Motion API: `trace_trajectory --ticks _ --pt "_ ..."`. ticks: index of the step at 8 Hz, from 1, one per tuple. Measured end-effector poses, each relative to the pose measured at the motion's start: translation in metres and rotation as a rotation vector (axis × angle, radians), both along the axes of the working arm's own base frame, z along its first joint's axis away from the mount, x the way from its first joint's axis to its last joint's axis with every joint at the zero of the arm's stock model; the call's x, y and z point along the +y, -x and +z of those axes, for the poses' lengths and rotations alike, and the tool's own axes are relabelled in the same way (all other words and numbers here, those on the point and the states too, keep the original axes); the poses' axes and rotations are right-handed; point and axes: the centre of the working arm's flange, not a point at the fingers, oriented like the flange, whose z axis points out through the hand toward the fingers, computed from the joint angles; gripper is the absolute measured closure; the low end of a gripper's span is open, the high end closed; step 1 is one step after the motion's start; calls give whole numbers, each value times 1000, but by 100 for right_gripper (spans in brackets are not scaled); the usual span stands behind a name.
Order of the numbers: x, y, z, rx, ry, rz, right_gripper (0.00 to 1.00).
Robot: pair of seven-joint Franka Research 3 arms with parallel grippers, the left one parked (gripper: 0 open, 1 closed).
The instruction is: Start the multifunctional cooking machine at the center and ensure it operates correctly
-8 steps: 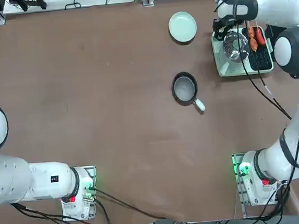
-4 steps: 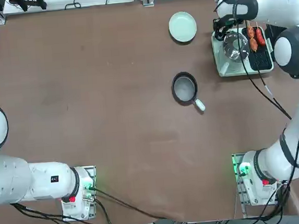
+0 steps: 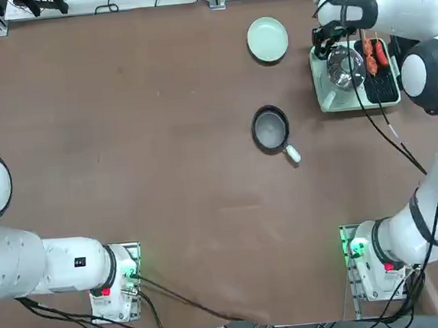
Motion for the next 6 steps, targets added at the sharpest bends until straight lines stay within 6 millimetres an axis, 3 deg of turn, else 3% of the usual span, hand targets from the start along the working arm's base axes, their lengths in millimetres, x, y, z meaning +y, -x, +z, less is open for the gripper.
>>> trace_trajectory --ticks 6 --pt "2 -1 1 17 -1 324 57"
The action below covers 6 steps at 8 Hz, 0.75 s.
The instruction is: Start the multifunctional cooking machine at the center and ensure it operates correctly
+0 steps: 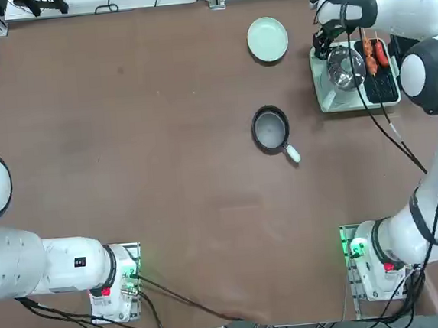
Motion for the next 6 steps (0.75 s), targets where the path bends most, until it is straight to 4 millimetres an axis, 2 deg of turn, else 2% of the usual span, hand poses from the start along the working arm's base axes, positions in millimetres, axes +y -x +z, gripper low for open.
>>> trace_trajectory --ticks 6 --pt "0 0 0 14 -10 400 57"
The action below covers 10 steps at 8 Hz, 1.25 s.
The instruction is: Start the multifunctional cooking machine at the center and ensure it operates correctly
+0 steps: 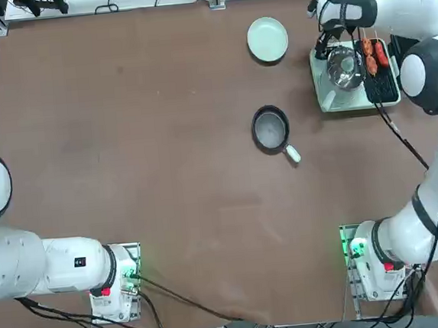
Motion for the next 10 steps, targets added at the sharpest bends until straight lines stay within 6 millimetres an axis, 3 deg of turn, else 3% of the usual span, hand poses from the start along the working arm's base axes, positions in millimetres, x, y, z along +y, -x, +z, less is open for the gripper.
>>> trace_trajectory --ticks 3,8,10 --pt "-5 -4 0 -7 -5 131 57" --pt "-13 -5 1 -7 -48 91 56" --pt "-16 -10 8 -15 -69 68 44"
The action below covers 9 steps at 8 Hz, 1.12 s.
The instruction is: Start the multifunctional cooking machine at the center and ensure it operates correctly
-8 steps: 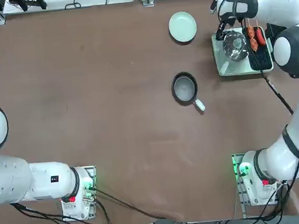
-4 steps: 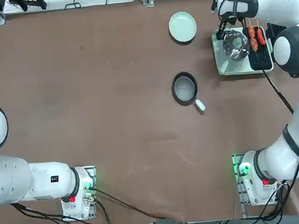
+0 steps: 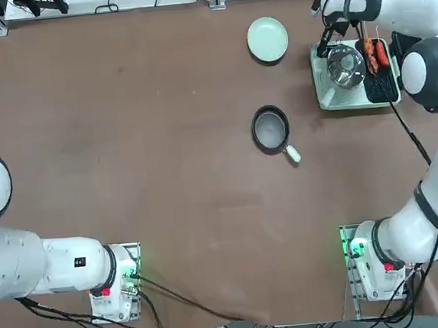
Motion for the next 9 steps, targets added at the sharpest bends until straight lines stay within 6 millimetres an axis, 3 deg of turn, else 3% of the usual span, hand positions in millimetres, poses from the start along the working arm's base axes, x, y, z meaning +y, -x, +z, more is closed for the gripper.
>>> trace_trajectory --ticks 2,3,6,9 --pt "1 -17 32 -46 -4 1 11" --pt "3 -26 53 -64 -8 -1 1" --pt "-3 -32 121 -9 -17 -227 0" --pt "-12 -6 216 20 -27 -541 0"
